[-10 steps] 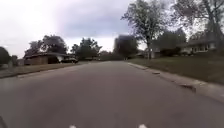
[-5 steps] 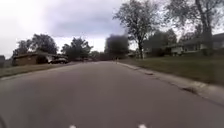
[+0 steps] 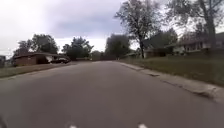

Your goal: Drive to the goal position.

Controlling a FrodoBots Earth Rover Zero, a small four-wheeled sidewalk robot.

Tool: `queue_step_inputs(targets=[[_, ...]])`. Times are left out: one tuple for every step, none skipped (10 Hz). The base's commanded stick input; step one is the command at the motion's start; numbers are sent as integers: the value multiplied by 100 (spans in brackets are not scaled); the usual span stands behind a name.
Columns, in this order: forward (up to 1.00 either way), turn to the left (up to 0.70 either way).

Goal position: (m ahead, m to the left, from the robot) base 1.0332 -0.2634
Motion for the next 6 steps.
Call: queue_step_inputs(targets=[[70,0],[70,0],[70,0],[70,0],[70,0],[70,0]])
